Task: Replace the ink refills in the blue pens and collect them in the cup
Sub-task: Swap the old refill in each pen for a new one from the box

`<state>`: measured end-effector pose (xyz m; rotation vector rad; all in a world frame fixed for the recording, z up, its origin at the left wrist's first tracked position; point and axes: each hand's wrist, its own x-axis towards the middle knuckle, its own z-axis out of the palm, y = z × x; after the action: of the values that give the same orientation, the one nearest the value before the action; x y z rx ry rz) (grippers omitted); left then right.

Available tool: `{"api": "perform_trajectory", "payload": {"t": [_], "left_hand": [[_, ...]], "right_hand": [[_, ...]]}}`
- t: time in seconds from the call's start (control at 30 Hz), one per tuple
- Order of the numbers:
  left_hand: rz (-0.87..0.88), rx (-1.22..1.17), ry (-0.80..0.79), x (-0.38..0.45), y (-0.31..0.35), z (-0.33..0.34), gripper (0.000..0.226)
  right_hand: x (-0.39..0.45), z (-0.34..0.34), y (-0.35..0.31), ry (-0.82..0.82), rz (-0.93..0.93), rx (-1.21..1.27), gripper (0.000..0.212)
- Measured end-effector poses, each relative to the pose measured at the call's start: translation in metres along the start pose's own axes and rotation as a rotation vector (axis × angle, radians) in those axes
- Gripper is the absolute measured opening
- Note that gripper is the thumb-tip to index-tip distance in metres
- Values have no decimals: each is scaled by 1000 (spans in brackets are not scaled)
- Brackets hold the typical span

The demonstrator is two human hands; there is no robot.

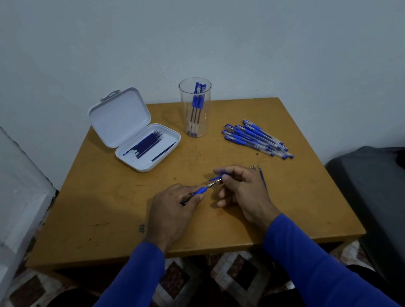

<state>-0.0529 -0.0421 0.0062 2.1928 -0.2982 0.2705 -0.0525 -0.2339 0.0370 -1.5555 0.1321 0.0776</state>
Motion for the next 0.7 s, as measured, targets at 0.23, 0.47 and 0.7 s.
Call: {"api": "perform_trajectory", "payload": {"t": [0.23, 0.47, 0.7], "left_hand": [[-8, 4, -10, 0, 0, -1, 25], [-19, -13, 21, -1, 3, -3, 25], [-2, -22, 27, -1, 1, -3, 23]], "right_hand": [[-4, 6, -7, -30, -22, -66, 19], [-3, 5, -6, -65, -23, -73, 18], [-2, 6, -6, -91, -15, -76, 14]]}}
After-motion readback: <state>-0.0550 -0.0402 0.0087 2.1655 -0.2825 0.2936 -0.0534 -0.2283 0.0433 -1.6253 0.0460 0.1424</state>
